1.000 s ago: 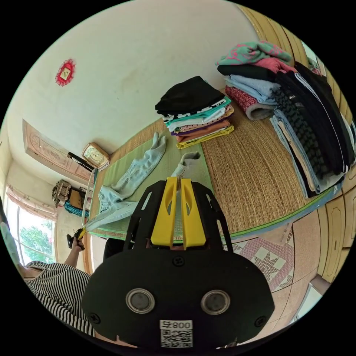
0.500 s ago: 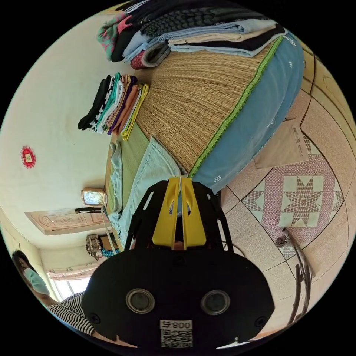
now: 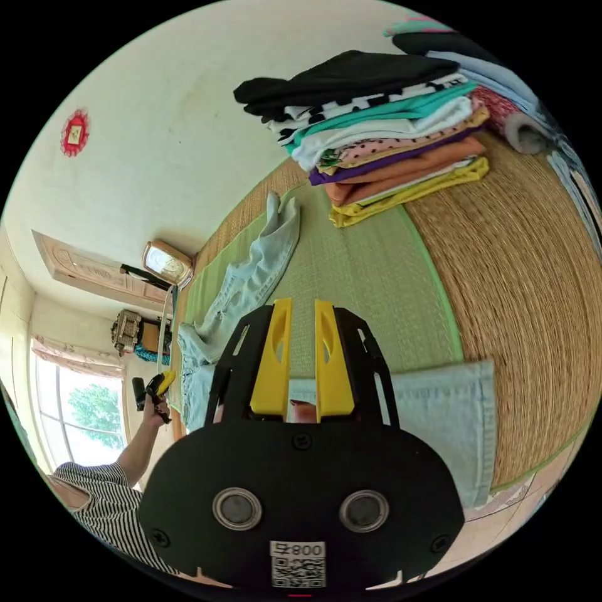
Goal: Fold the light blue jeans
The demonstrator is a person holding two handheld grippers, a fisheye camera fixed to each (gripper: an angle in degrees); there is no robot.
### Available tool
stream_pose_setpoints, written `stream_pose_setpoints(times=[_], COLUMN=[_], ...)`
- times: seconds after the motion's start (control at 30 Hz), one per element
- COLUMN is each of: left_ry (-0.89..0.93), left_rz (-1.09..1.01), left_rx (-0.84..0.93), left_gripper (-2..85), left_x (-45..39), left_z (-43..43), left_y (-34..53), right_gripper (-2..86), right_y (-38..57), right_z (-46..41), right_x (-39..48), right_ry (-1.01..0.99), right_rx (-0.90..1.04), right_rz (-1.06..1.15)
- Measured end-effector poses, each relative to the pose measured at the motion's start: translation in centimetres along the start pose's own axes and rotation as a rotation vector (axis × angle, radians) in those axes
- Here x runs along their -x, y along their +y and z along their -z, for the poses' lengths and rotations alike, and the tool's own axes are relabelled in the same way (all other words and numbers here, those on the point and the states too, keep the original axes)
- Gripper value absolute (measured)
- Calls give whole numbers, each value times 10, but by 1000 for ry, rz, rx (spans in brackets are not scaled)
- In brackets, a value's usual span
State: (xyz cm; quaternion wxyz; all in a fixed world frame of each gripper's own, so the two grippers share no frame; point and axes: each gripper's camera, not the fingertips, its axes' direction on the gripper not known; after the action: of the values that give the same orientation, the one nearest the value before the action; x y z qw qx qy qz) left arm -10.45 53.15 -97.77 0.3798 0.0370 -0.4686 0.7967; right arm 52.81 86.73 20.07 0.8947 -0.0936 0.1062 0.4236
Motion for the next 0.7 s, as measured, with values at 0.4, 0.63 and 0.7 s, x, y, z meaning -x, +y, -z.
stream_pose_setpoints(times=[0.4, 0.63, 0.7], left_ry=[94, 140, 147], left_rz=[-283, -305, -325], left_rx=[241, 298, 291], left_gripper=[72, 72, 73], left_x=[-54, -62, -70], left_z=[-235, -333, -351], left_y=[-69, -72, -75], right_gripper=[80, 23, 15], right_y=[-155, -145, -126], right_z=[-169, -198, -180], right_x=[85, 63, 65], right_ry=[307, 243, 166], right_rx=[18, 46, -3], right_rz=[182, 176, 202])
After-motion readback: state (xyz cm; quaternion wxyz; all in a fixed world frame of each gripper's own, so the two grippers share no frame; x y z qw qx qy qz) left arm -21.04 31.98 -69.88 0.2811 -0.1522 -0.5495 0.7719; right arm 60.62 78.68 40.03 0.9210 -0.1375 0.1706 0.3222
